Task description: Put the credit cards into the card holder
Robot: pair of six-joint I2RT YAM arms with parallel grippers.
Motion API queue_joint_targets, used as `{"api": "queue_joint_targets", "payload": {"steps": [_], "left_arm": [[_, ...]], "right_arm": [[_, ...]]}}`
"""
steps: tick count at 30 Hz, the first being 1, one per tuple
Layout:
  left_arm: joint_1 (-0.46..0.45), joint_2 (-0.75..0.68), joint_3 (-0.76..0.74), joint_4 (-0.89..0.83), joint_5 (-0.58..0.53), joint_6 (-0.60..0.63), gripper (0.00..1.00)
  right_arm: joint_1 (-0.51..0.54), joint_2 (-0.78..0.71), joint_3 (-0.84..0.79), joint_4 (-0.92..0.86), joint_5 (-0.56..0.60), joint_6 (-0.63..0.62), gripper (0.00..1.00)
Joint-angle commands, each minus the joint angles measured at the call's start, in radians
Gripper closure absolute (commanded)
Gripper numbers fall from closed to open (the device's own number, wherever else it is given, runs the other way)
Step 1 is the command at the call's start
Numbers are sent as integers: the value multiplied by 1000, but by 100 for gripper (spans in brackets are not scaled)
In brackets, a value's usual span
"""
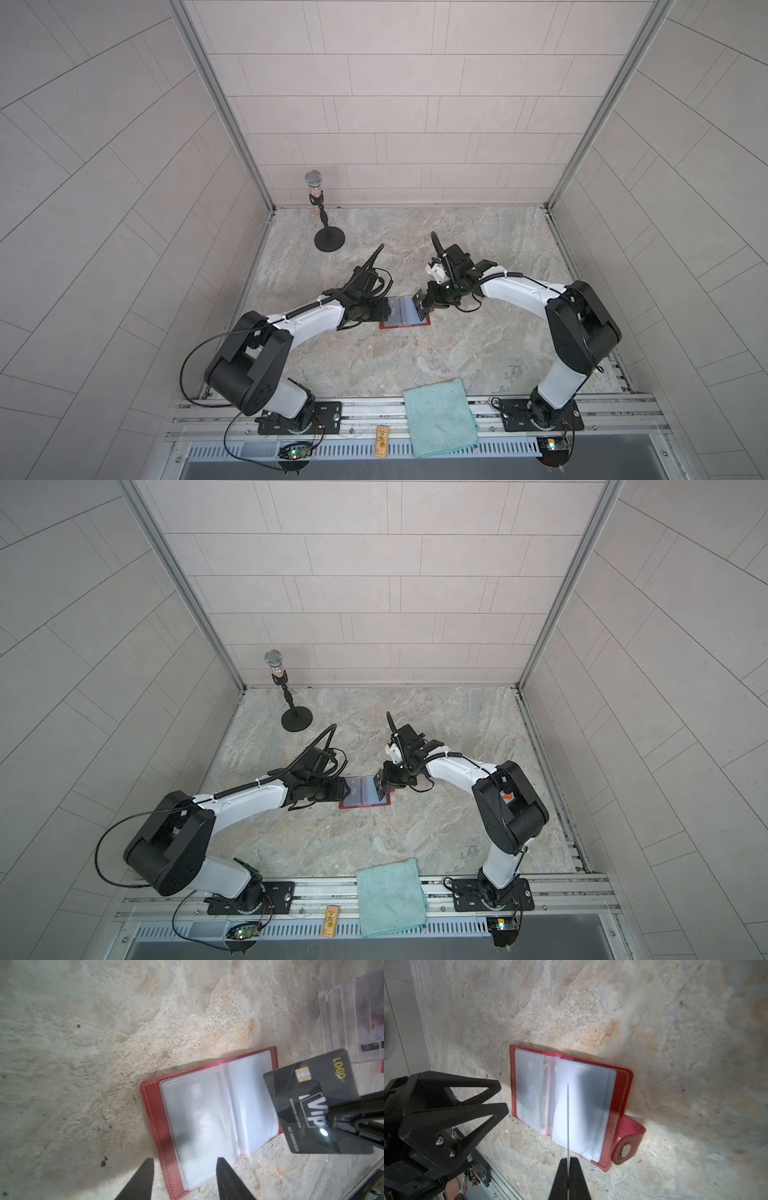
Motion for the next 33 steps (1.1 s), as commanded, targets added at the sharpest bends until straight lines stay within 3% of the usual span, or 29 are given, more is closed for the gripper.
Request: {"api": "queue_joint_targets", "payload": {"steps": [1, 24, 33], "left_arm": [[2, 21, -17, 25, 18, 1, 47], [3, 63, -60, 73, 43, -16, 48], [2, 64, -60, 59, 12, -25, 52]], "right_arm": [[16, 22, 7, 14, -34, -10, 100], [47, 91, 11, 104, -116, 18, 100], [48, 42, 8, 91, -67, 13, 100]]}}
